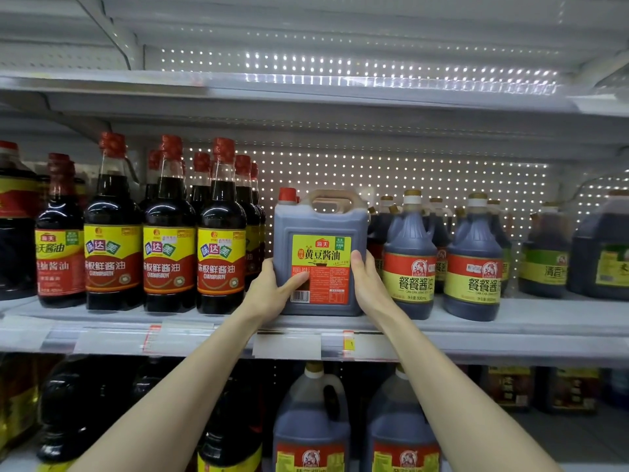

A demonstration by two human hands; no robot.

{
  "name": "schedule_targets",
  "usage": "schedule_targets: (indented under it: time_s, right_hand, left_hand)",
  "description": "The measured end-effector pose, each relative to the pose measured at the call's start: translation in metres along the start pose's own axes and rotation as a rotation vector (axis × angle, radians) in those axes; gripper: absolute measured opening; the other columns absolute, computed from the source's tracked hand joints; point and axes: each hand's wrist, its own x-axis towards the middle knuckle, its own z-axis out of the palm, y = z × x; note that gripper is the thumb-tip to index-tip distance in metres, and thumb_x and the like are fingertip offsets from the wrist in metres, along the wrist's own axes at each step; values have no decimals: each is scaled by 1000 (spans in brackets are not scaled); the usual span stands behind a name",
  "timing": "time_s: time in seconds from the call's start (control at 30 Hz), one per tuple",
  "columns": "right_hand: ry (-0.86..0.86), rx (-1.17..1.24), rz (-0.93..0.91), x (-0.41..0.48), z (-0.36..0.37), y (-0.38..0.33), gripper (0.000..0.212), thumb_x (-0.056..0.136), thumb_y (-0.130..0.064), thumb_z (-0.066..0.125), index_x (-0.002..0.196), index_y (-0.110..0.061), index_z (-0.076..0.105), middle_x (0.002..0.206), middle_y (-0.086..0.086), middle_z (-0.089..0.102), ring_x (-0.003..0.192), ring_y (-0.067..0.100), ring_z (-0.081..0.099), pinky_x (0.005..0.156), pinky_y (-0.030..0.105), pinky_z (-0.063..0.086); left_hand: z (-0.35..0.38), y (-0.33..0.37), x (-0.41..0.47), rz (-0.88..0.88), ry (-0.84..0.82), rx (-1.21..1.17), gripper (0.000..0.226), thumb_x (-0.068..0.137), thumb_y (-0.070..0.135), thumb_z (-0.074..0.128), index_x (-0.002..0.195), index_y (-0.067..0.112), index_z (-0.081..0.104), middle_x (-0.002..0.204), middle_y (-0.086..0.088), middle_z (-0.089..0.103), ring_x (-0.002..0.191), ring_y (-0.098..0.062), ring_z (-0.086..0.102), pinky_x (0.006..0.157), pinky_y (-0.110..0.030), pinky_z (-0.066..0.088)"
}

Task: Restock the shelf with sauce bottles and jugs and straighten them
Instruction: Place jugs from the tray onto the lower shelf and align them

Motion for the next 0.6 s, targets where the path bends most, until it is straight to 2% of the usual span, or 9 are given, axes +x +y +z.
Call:
schedule_targets:
  time_s: [0.07, 0.23, 0.43, 0.6]
  right_hand:
    - [0, -10, 3, 0, -1, 2, 52, 102, -48, 23, 150, -27, 21, 123, -7, 51, 100, 6, 52, 89, 27, 43]
    - [-2, -36, 43, 7, 0, 6, 61, 99, -55, 22, 153, -28, 13, 145, 3, 45, 127, 21, 49, 108, 42, 40]
    - [16, -64, 48, 8, 1, 8, 64, 98, -58, 21, 153, -28, 12, 145, 4, 46, 128, 23, 49, 109, 46, 39]
    - [30, -75, 22, 7, 2, 5, 61, 99, -56, 21, 153, -28, 15, 142, 3, 49, 126, 23, 51, 108, 44, 40]
  left_hand:
    - [1, 0, -2, 9, 7, 13, 55, 88, 39, 63, 129, 14, 36, 125, -5, 57, 106, -18, 59, 90, -35, 52]
    - [-1, 2, -4, 35, 20, 24, 54, 89, 37, 62, 128, 13, 36, 124, -4, 56, 102, -15, 58, 87, -32, 52]
    - [-2, 4, -4, 40, -3, -9, 56, 90, 34, 62, 133, 13, 34, 124, -3, 56, 101, -13, 58, 81, -26, 50]
    - [-5, 5, -3, 25, -29, -20, 57, 90, 34, 62, 135, 15, 32, 129, -5, 55, 107, -17, 59, 89, -32, 52]
